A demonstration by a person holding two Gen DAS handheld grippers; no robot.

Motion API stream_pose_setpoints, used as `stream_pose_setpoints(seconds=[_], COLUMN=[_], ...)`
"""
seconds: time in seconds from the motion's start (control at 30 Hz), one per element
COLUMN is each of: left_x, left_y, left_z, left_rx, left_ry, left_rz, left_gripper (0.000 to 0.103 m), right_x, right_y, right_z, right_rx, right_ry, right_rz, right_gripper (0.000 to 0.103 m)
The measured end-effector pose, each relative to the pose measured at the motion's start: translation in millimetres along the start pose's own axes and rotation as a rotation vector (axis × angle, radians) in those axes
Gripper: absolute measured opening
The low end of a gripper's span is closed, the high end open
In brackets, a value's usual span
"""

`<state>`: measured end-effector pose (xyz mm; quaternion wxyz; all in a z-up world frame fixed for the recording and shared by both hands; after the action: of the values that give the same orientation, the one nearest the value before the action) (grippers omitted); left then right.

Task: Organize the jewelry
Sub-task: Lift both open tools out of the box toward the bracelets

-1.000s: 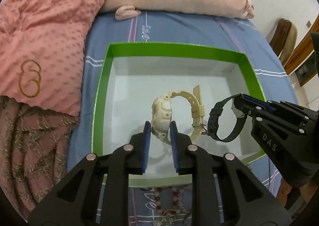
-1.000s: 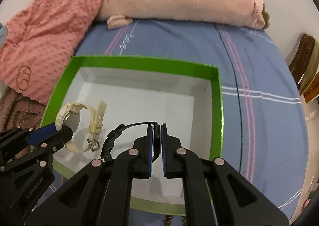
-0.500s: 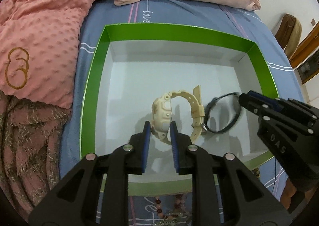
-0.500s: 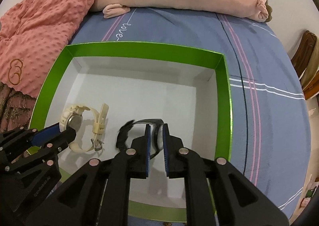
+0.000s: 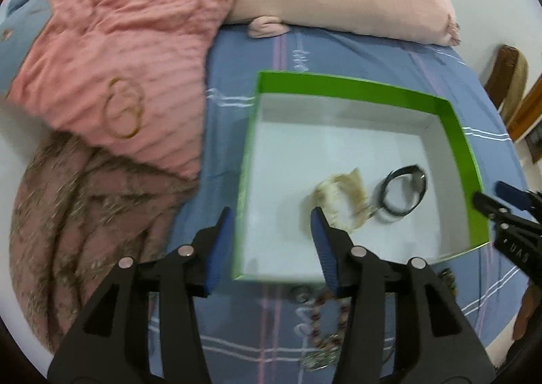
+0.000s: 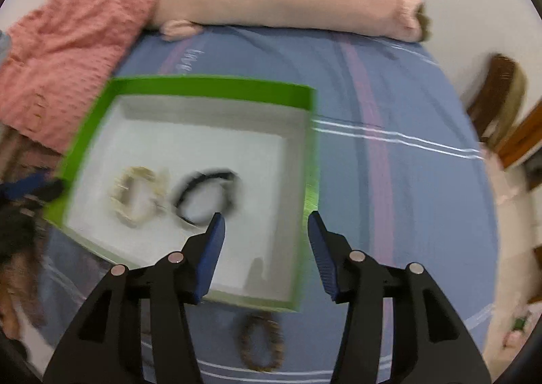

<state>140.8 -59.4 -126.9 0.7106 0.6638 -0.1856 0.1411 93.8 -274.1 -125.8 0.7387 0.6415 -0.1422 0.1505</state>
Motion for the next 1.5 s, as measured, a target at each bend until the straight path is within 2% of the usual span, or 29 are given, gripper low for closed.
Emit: stream_pose_setpoints(seconds=[0.07,0.17,0.3,0.4,0.53,0.6,0.7,0.73,0.87,0.93,1.03,1.13,1.2,1.3,1.5], left_x=[-4.4,-11.0,-17.2,-18.1,-17.1,-17.2,-19.4,-23.2,-46.2,-62.3,-92.1,-108.2,-115.1,-114.7,-122.1], left_y=[-1.8,-7.5,-10.4,-11.9,-12.7,-7.7,14.4,26.0,49.5,47.9,27.5,10.8,-2.2,-17.0,-32.5], left_z=[-7.0,-10.1,-6.5,-3.9,-3.8,-4.3,-4.8,-4.5,4.7,12.8,23.6,27.9,26.1,21.4,27.7], left_rx=[0.003,0.001,-0.004,-0.005,-0.007,-0.011,-0.029,-0.037,-0.072,-0.081,-0.113,-0.133,-0.133,-0.106,-0.124], left_ry=[0.012,0.021,0.015,0.009,0.012,0.019,0.018,0.012,-0.055,-0.099,-0.126,-0.124,-0.106,-0.099,-0.103], left_rz=[-0.015,-0.038,-0.048,-0.053,-0.056,-0.053,-0.015,0.0,0.0,-0.03,-0.121,-0.182,-0.216,-0.22,-0.261], left_gripper=[0.048,0.048,0.048,0.048,0.049,0.049,0.054,0.055,0.054,0.039,0.032,0.032,0.031,0.028,0.023], right_x=[-10.0,-20.4,-23.8,-21.8,-14.2,-14.9,-14.6,-17.5,-40.2,-56.6,-81.4,-100.9,-112.9,-117.2,-115.8], right_y=[-6.6,-23.4,-40.7,-48.5,-53.4,-47.6,-5.3,9.3,44.4,48.0,31.5,8.8,-1.6,-4.5,-7.5], right_z=[9.0,14.0,26.0,34.4,40.9,37.5,32.2,32.1,20.0,3.7,-19.4,-41.4,-51.0,-51.1,-41.9], right_rx=[-0.052,-0.075,-0.129,-0.094,-0.11,-0.09,0.015,0.042,0.184,0.188,0.195,0.264,0.247,0.23,0.2], right_ry=[-0.003,-0.003,-0.019,-0.067,-0.081,-0.08,-0.107,-0.117,-0.104,-0.022,0.048,0.071,0.092,0.084,0.078], right_rz=[-0.024,-0.077,-0.096,-0.097,-0.083,-0.084,0.036,0.052,0.022,-0.012,-0.079,-0.156,-0.202,-0.206,-0.199], right_gripper=[0.051,0.051,0.051,0.051,0.051,0.051,0.052,0.053,0.053,0.053,0.053,0.046,0.046,0.046,0.046])
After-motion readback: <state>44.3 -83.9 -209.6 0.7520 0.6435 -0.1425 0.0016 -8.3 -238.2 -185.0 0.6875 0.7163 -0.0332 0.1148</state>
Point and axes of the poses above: each gripper's, at about its wrist camera, not at the fingertips, and y roughly against the way its jaws point, z to its right, x to its top, the point moved 7 cm from there along -y, roughly the way its jaws point, and after that the axes turned 7 degrees about y, right-handed, at the moved point
